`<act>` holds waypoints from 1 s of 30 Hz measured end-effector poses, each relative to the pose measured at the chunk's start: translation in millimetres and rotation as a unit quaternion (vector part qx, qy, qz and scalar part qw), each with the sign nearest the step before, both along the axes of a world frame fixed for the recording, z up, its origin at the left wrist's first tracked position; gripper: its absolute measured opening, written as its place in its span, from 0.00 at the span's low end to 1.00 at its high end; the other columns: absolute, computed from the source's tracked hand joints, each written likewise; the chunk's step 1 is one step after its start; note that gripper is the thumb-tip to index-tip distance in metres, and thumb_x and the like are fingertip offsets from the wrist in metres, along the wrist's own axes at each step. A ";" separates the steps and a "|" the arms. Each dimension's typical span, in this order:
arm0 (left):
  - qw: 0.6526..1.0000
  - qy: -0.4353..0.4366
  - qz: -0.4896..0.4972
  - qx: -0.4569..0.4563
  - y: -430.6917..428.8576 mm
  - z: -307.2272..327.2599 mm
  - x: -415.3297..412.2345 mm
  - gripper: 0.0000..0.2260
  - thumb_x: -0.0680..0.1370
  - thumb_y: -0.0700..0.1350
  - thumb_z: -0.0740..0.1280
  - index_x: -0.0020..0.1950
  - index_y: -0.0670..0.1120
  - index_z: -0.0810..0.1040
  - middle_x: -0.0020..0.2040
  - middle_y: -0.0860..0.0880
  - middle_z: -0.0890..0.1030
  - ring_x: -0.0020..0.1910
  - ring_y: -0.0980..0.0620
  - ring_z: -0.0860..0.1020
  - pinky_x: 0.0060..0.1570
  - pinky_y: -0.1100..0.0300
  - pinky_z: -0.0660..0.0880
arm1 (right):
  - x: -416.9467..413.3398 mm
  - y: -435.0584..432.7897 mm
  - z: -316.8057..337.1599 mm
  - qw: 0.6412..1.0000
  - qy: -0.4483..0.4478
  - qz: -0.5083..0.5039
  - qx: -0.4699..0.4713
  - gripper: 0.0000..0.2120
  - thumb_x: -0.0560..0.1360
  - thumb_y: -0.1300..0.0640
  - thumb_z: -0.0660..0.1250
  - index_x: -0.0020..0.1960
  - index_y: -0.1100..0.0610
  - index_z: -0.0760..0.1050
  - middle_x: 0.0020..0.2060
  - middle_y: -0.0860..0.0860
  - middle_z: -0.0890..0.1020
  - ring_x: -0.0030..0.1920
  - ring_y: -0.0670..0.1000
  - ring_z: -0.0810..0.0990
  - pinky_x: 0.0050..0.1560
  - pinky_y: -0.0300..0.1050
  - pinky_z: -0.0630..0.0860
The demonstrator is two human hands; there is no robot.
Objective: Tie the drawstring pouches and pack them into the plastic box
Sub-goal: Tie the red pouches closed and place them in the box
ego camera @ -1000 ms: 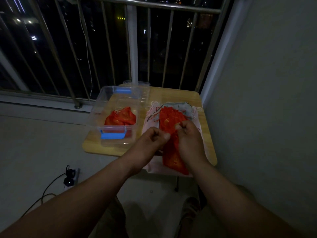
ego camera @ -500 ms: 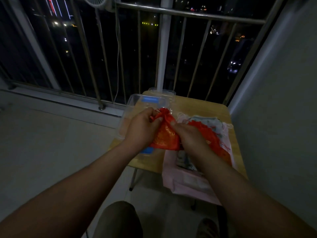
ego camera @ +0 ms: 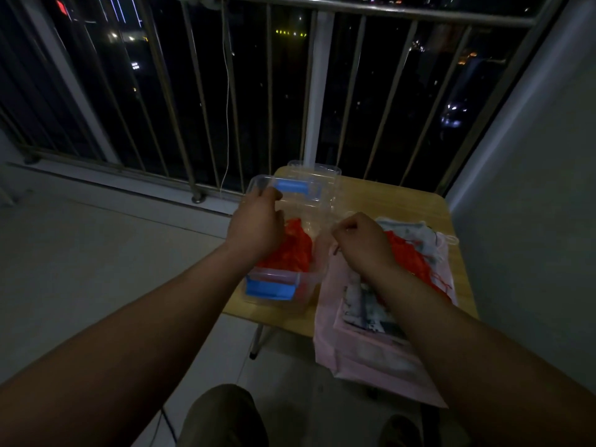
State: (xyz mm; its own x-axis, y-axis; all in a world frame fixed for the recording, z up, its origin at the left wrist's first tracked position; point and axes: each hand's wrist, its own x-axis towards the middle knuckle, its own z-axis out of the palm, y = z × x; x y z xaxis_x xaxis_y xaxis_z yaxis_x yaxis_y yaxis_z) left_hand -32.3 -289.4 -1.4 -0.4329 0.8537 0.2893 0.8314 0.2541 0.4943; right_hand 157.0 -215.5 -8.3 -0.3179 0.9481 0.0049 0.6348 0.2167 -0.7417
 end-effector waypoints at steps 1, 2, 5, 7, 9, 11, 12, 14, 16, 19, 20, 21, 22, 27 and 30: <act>1.000 -0.007 -0.008 0.000 1.2 0.2 3.7 0.17 0.81 0.45 0.67 0.70 0.48 0.74 0.68 0.46 0.74 0.63 0.46 0.76 0.60 0.46 0.78 | 9.6 0.9 -2.7 1.000 0.001 0.000 -0.002 0.09 0.81 0.49 0.66 0.50 0.54 0.78 0.50 0.51 0.83 0.45 0.52 0.81 0.43 0.47 0.76; 1.000 -0.018 -0.015 -0.002 2.4 0.7 7.8 0.16 0.82 0.45 0.67 0.70 0.48 0.74 0.68 0.46 0.74 0.62 0.46 0.77 0.61 0.47 0.78 | 18.9 1.4 -5.3 1.000 -0.003 0.000 -0.008 0.09 0.82 0.50 0.65 0.48 0.55 0.78 0.49 0.51 0.83 0.43 0.51 0.80 0.43 0.47 0.76; 0.998 -0.033 -0.050 0.001 8.8 3.1 28.5 0.14 0.82 0.44 0.66 0.67 0.48 0.77 0.64 0.46 0.78 0.60 0.47 0.78 0.59 0.49 0.78 | 48.3 3.4 -8.6 1.000 -0.027 -0.002 0.008 0.12 0.83 0.56 0.60 0.44 0.56 0.78 0.38 0.50 0.80 0.36 0.47 0.76 0.34 0.44 0.67; 0.996 -0.030 -0.083 0.028 15.8 7.0 51.8 0.11 0.82 0.43 0.65 0.64 0.47 0.79 0.59 0.46 0.79 0.56 0.48 0.78 0.55 0.53 0.76 | 72.8 7.9 -9.4 0.999 -0.019 -0.046 0.018 0.15 0.84 0.56 0.59 0.41 0.56 0.77 0.36 0.50 0.79 0.36 0.47 0.75 0.36 0.48 0.65; 0.990 -0.043 -0.119 0.058 21.4 13.9 80.0 0.09 0.82 0.41 0.64 0.61 0.46 0.80 0.54 0.47 0.79 0.52 0.50 0.77 0.51 0.56 0.74 | 99.3 14.5 -13.0 0.993 0.023 -0.115 -0.010 0.16 0.84 0.55 0.59 0.43 0.60 0.79 0.38 0.53 0.81 0.38 0.52 0.78 0.40 0.51 0.70; 0.982 -0.066 -0.165 0.070 26.5 16.5 111.4 0.08 0.83 0.41 0.64 0.59 0.46 0.80 0.52 0.48 0.80 0.49 0.50 0.77 0.49 0.55 0.75 | 127.8 22.6 -22.4 0.984 0.045 -0.167 -0.035 0.15 0.81 0.52 0.60 0.42 0.56 0.81 0.41 0.55 0.84 0.40 0.58 0.80 0.40 0.51 0.73; 0.978 -0.079 -0.185 0.061 28.7 14.4 124.2 0.08 0.83 0.41 0.63 0.59 0.45 0.80 0.51 0.47 0.81 0.48 0.50 0.78 0.47 0.55 0.76 | 139.2 25.9 -27.2 0.983 0.041 -0.173 -0.045 0.14 0.79 0.50 0.60 0.41 0.53 0.80 0.43 0.55 0.84 0.43 0.59 0.82 0.42 0.52 0.75; 0.974 -0.103 -0.202 0.010 34.7 3.1 148.4 0.07 0.83 0.42 0.63 0.58 0.44 0.78 0.49 0.46 0.82 0.46 0.49 0.80 0.43 0.55 0.75 | 157.6 27.5 -33.2 0.985 0.013 -0.157 -0.072 0.12 0.76 0.52 0.60 0.43 0.52 0.82 0.48 0.58 0.85 0.48 0.61 0.83 0.46 0.52 0.77; 0.973 -0.119 -0.188 -0.058 40.6 -13.5 164.0 0.07 0.83 0.42 0.63 0.59 0.43 0.77 0.53 0.44 0.82 0.51 0.45 0.80 0.44 0.58 0.71 | 164.1 26.2 -36.8 0.988 -0.029 -0.127 -0.088 0.11 0.79 0.58 0.62 0.48 0.58 0.83 0.50 0.58 0.84 0.50 0.61 0.82 0.49 0.50 0.76; 0.965 -0.157 -0.157 -0.139 48.8 -41.9 173.3 0.12 0.84 0.46 0.64 0.64 0.44 0.78 0.60 0.43 0.82 0.60 0.44 0.80 0.50 0.61 0.69 | 169.4 31.9 -45.4 0.987 -0.067 -0.117 -0.091 0.10 0.81 0.54 0.63 0.49 0.57 0.81 0.46 0.54 0.80 0.48 0.57 0.79 0.46 0.47 0.72; 0.961 -0.166 -0.152 -0.161 49.6 -49.8 174.6 0.13 0.84 0.49 0.64 0.64 0.44 0.79 0.60 0.44 0.83 0.60 0.44 0.80 0.53 0.60 0.71 | 171.4 34.5 -47.4 0.987 -0.077 -0.110 -0.092 0.08 0.80 0.54 0.62 0.48 0.54 0.80 0.46 0.53 0.79 0.49 0.57 0.79 0.46 0.47 0.72; 0.959 -0.171 -0.148 -0.173 51.2 -57.1 176.8 0.15 0.83 0.53 0.65 0.64 0.45 0.79 0.59 0.44 0.83 0.58 0.45 0.81 0.56 0.59 0.74 | 175.3 37.4 -50.1 0.987 -0.089 -0.097 -0.095 0.08 0.79 0.56 0.62 0.50 0.53 0.80 0.48 0.53 0.80 0.51 0.58 0.80 0.48 0.48 0.74; 0.959 -0.171 -0.144 -0.171 52.5 -62.6 179.7 0.16 0.83 0.56 0.65 0.62 0.46 0.80 0.56 0.45 0.84 0.55 0.46 0.82 0.56 0.55 0.77 | 179.7 39.4 -52.6 0.986 -0.108 -0.077 -0.097 0.11 0.77 0.57 0.61 0.54 0.52 0.81 0.52 0.54 0.81 0.54 0.59 0.80 0.53 0.49 0.76; 0.972 -0.133 -0.165 -0.105 56.2 -70.6 200.1 0.12 0.82 0.55 0.64 0.53 0.47 0.78 0.48 0.48 0.81 0.47 0.49 0.79 0.48 0.53 0.77 | 196.1 48.0 -69.4 0.977 -0.204 0.036 -0.041 0.30 0.64 0.40 0.54 0.63 0.38 0.78 0.63 0.49 0.81 0.61 0.56 0.81 0.60 0.54 0.79; 0.962 -0.139 -0.188 -0.140 54.0 -73.3 201.8 0.13 0.84 0.53 0.62 0.52 0.45 0.79 0.49 0.45 0.83 0.47 0.48 0.80 0.48 0.54 0.76 | 196.0 46.7 -64.0 0.971 -0.227 0.056 -0.053 0.22 0.68 0.43 0.64 0.61 0.41 0.79 0.61 0.52 0.80 0.61 0.58 0.79 0.60 0.55 0.78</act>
State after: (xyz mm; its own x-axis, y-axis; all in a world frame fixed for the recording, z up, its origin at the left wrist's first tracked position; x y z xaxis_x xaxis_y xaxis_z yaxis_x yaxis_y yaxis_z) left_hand 169.5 -235.5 -74.7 -0.1057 0.9927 -0.0580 0.7366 0.1173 0.6661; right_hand 353.0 -168.9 -72.4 -0.3651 0.8954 -0.2547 0.8786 0.2410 -0.4123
